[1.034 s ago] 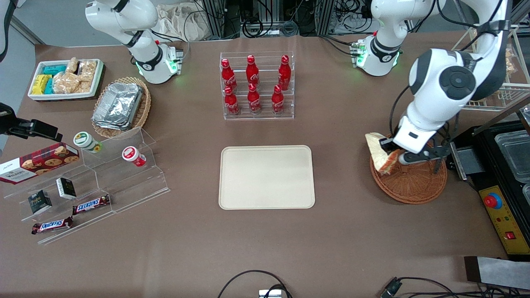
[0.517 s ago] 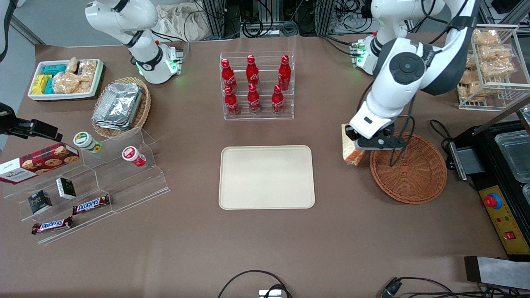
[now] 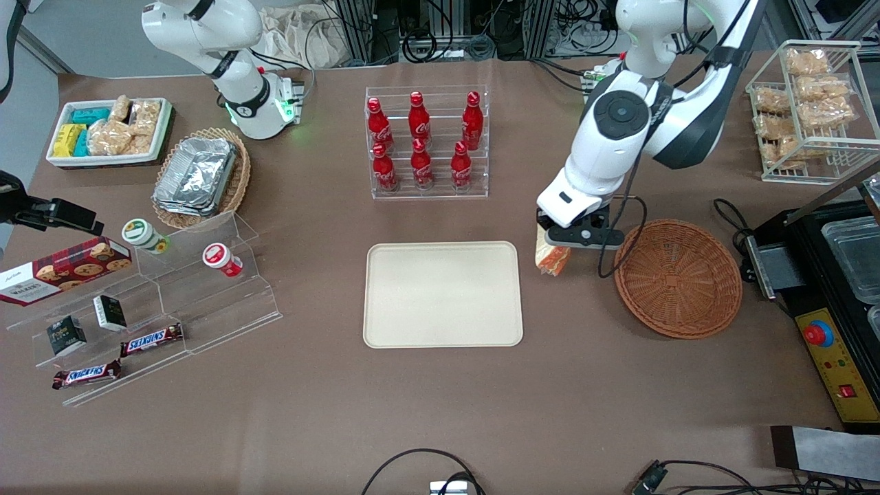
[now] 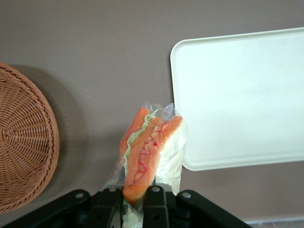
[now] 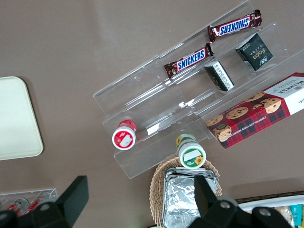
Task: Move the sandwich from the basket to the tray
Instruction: 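Carry the sandwich over the white tray with the left gripper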
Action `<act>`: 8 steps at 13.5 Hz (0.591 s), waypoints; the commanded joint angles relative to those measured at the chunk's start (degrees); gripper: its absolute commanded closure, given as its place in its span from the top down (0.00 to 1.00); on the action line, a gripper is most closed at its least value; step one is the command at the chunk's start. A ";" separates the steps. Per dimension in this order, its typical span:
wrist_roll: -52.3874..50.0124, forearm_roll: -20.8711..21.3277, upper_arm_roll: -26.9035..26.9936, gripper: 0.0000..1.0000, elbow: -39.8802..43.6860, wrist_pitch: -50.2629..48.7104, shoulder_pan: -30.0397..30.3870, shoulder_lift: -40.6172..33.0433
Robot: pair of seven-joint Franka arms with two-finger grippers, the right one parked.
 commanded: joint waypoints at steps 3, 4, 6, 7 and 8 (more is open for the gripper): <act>-14.71 10.31 -2.19 0.00 8.14 -0.32 -3.73 10.65; -16.56 11.11 -2.19 0.00 9.20 -0.32 -4.52 11.97; -18.85 11.56 -2.19 0.00 11.40 -0.41 -5.84 14.26; -19.56 12.43 -2.19 0.00 12.45 -0.41 -6.37 15.57; -20.96 13.74 -2.10 0.00 13.25 -0.41 -7.24 16.72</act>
